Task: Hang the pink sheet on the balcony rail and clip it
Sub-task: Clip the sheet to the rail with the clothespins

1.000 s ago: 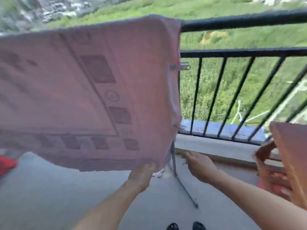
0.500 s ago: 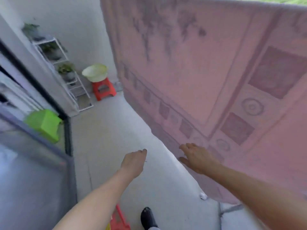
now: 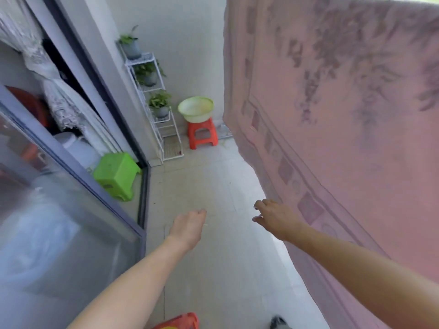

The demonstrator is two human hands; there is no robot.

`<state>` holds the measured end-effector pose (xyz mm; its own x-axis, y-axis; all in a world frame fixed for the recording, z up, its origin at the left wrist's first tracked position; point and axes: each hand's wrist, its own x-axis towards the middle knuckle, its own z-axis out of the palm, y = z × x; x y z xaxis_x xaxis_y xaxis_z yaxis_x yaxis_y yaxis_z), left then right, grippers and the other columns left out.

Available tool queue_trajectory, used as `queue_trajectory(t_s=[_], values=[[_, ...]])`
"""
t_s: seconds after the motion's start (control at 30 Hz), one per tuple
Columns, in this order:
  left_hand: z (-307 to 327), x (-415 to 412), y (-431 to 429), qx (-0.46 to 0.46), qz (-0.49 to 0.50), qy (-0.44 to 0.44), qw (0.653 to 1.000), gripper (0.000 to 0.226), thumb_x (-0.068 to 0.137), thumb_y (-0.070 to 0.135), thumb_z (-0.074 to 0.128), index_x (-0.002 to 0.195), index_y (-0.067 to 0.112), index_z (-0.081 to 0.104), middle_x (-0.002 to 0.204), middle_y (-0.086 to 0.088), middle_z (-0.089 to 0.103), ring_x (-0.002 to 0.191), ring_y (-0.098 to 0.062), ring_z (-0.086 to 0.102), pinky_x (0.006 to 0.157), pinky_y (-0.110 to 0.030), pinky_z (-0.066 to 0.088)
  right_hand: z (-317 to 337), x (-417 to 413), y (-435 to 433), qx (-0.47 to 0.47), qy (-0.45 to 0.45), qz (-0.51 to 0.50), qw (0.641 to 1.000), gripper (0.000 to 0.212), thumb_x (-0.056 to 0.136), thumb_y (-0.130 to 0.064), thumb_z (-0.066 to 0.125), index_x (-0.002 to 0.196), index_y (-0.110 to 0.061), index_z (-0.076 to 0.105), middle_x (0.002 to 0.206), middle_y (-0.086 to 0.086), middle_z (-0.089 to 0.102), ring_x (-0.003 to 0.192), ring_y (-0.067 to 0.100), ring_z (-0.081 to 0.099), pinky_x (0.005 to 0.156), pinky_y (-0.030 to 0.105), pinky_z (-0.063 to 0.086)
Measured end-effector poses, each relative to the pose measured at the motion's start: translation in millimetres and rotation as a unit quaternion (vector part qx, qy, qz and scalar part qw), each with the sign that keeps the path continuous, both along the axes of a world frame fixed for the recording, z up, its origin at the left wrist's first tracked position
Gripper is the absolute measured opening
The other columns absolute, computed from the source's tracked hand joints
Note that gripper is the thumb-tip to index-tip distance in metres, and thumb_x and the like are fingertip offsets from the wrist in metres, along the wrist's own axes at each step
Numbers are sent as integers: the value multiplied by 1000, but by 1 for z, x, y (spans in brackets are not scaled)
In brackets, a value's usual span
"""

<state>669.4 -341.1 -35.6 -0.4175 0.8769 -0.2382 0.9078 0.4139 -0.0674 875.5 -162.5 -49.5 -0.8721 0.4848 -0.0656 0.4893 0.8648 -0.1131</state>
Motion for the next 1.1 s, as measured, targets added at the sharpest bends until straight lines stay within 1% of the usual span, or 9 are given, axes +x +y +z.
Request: queue_trajectory(t_s=[0.07, 0.13, 0.23, 0.4, 0.53, 0.7, 0.87, 0.93, 1.1], values=[[-1, -28, 23, 8, 7, 0, 1000, 26, 89, 6, 52, 113, 15, 51, 109, -9, 65, 99, -33, 64, 73, -40, 50, 1, -35, 29, 6, 8, 15, 1000, 39, 98, -47, 45, 122, -16, 49, 115, -1, 60, 109, 22, 55, 71, 34, 47], [-5, -59, 54, 16, 13, 1, 1000, 25, 88, 7, 53, 111, 15, 52, 107, -10, 67, 98, -34, 65, 72, -41, 49, -2, -71, 65, 11, 10, 28, 1000, 39, 98, -47, 45, 121, -16, 50, 111, 0, 61, 106, 23, 56, 73, 36, 50], [-7, -105, 106, 37, 19, 2, 999, 22, 89, 14, 54, 111, 15, 53, 108, -9, 67, 98, -35, 64, 72, -41, 49, -4, -126, 123, 19, 7, 42, 999, 40, 98, -47, 45, 122, -16, 50, 113, 0, 60, 105, 23, 55, 76, 40, 51], [3, -184, 190, 70, 50, -4, 996, 31, 93, 30, 53, 121, 16, 54, 116, -7, 66, 104, -32, 63, 80, -40, 50, 7, -219, 225, 35, 2, 61, 998, 41, 97, -49, 44, 124, -18, 49, 118, 0, 60, 109, 22, 55, 75, 37, 49], [21, -238, 242, 92, 70, 8, 993, 33, 95, 35, 51, 120, 15, 54, 117, -5, 64, 105, -30, 62, 77, -37, 46, 26, -287, 289, 38, -2, 72, 997, 42, 97, -49, 45, 125, -18, 50, 121, 0, 60, 112, 22, 55, 78, 36, 48], [26, -318, 302, 90, 94, 4, 991, 35, 93, 42, 50, 116, 16, 54, 116, -4, 65, 106, -30, 62, 79, -39, 47, 29, -377, 354, 58, -18, 93, 994, 41, 97, -50, 45, 122, -19, 50, 119, -1, 61, 109, 22, 55, 75, 36, 49], [22, -421, 369, 83, 74, 8, 994, 36, 94, 42, 50, 117, 15, 53, 118, -7, 64, 106, -32, 62, 81, -41, 48, 22, -474, 418, 70, -21, 79, 994, 41, 96, -49, 46, 124, -19, 49, 120, 0, 60, 111, 22, 55, 76, 36, 49], [23, -470, 398, 85, 62, 5, 994, 33, 94, 41, 50, 112, 14, 52, 116, -7, 64, 106, -32, 61, 81, -40, 48, 19, -515, 446, 72, -15, 59, 996, 41, 96, -49, 46, 124, -19, 49, 121, 0, 60, 113, 21, 54, 77, 35, 47], [50, -577, 472, 95, 20, 17, 995, 31, 94, 42, 50, 111, 16, 50, 113, -5, 64, 104, -30, 62, 79, -39, 47, 37, -598, 511, 76, -8, 10, 997, 41, 95, -50, 48, 120, -18, 52, 120, 2, 60, 111, 22, 55, 81, 38, 49]])
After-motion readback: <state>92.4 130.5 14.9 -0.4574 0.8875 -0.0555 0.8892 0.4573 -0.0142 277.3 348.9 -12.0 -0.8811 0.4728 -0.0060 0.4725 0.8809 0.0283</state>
